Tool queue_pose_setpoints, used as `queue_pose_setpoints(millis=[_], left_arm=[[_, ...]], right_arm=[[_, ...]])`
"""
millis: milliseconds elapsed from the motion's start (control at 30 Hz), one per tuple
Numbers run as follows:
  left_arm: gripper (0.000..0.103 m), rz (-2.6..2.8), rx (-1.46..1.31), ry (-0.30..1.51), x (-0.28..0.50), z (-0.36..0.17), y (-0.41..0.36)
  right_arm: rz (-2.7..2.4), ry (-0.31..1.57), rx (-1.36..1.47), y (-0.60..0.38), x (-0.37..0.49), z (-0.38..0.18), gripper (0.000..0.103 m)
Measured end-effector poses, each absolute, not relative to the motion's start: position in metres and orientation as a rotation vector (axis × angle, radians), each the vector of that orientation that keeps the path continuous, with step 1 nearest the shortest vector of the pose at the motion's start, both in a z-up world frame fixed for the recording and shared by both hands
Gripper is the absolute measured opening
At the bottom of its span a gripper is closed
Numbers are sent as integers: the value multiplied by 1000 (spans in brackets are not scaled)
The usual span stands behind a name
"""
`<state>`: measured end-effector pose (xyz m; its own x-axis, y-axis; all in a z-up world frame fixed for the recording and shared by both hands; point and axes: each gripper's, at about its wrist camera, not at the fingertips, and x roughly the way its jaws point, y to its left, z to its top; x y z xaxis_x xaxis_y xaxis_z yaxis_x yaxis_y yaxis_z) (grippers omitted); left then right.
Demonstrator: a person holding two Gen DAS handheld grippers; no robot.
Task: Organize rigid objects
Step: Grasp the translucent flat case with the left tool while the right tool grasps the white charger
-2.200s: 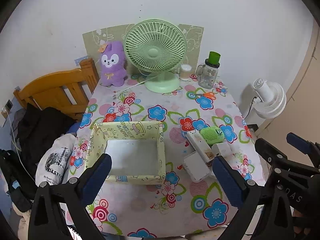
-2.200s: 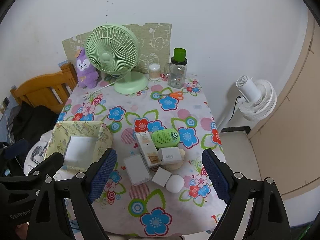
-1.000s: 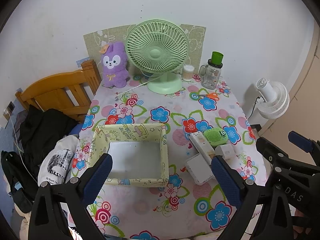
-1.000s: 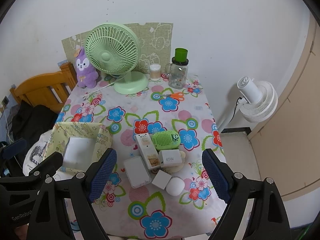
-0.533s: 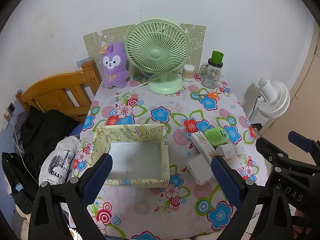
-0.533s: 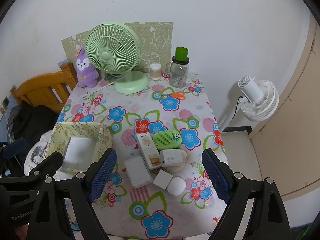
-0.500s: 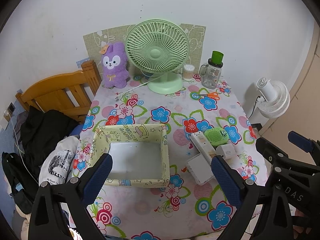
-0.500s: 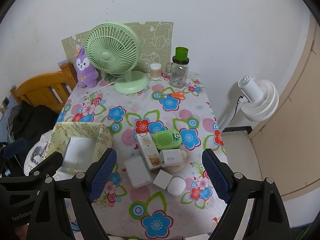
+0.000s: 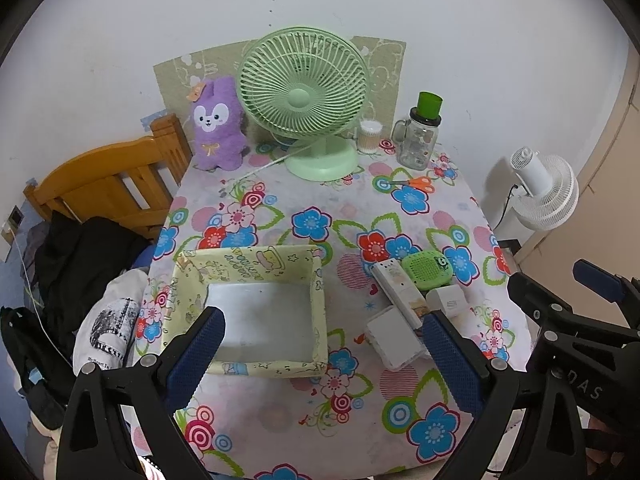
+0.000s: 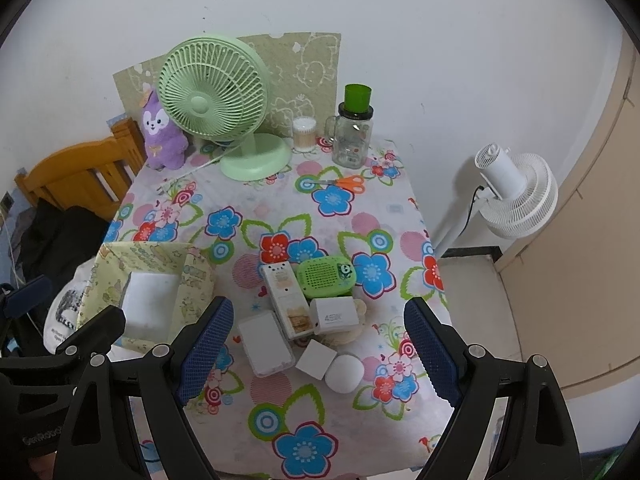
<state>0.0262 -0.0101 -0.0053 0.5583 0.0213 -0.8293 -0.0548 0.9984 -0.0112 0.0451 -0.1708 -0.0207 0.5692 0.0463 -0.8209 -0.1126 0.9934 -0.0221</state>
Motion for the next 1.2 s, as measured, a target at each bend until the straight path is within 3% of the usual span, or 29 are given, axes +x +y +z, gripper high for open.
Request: queue_pose_setpoints(millis=[1200], left_arm=[[100, 40, -107, 1178, 63, -111, -87]], right_arm=[[165, 1126, -105, -245, 97, -115, 89]])
